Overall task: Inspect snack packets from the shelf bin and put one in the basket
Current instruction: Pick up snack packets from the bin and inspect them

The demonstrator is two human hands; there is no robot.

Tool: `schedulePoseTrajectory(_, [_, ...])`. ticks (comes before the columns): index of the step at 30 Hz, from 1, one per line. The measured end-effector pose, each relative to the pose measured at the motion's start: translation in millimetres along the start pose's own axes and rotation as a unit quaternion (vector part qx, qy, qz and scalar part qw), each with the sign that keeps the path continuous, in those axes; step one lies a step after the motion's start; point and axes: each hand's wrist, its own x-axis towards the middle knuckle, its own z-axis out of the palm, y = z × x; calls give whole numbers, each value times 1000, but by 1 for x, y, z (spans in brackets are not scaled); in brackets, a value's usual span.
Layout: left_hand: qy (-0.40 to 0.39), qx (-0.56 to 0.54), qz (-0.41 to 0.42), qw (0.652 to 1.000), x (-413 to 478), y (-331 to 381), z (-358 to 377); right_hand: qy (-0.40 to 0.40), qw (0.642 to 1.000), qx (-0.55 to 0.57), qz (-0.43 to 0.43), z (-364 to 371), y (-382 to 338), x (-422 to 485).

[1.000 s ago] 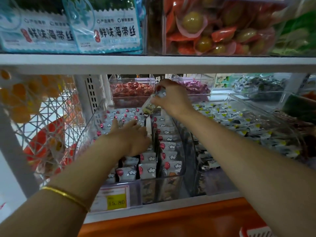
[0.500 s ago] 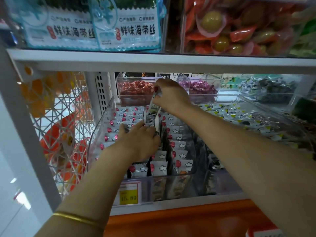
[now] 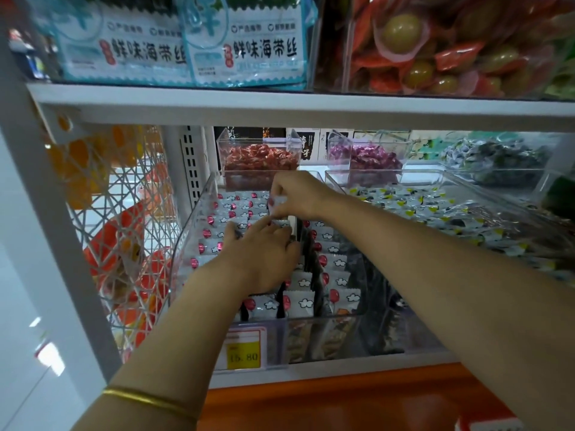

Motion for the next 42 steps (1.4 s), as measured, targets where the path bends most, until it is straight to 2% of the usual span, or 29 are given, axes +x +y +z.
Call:
schedulePoseTrajectory(2, [6,-43,4,999,-2,-1,-5,-61,998,-15,-1,3,-1,3])
schedulePoseTrajectory(4, [5,-70,9,998,-5,-4,-11,-75,997,-18,5,1,-1,4])
schedulePoseTrajectory(8, [9,-73,2,997,-10,-12,-18,20,999,27,32,-7,6,8])
schedulePoseTrajectory(11, [-7,-68,-16,998,-13,-15,-19,63,997,-14,42,-3,9,18])
schedulePoseTrajectory(16, [-13,-64,-21,998,-16,-17,-19,24,994,-97,52,9,9,31])
schedulePoseTrajectory(20, [3,-72,-24,997,-18,-16,-21,11,994,-91,63,9,8,29])
schedulePoseTrajectory(23, [25,-69,-34,997,-21,-16,-22,61,996,-24,69,2,6,25])
schedulePoseTrajectory(28, [104,-129,-37,986,-30,-15,-28,221,972,47,71,-13,1,2])
schedulePoseTrajectory(31, [165,-198,-41,965,-39,-9,-31,319,934,133,88,-18,-6,-32])
schedulePoseTrajectory(34, [211,-255,-41,943,-48,-4,-34,368,894,235,98,-21,-16,-74])
schedulePoseTrajectory(37, [234,-333,-52,912,-56,1,-33,343,883,304,104,-27,-30,-110])
schedulePoseTrajectory(39, [209,-435,-71,873,-61,6,-33,308,870,365,119,-29,-36,-125])
schedulePoseTrajectory(41, [192,-530,-83,822,-64,8,-32,279,837,449,140,-29,-42,-137])
schedulePoseTrajectory(42, [193,-550,-90,808,-65,8,-31,267,816,492,146,-28,-44,-141])
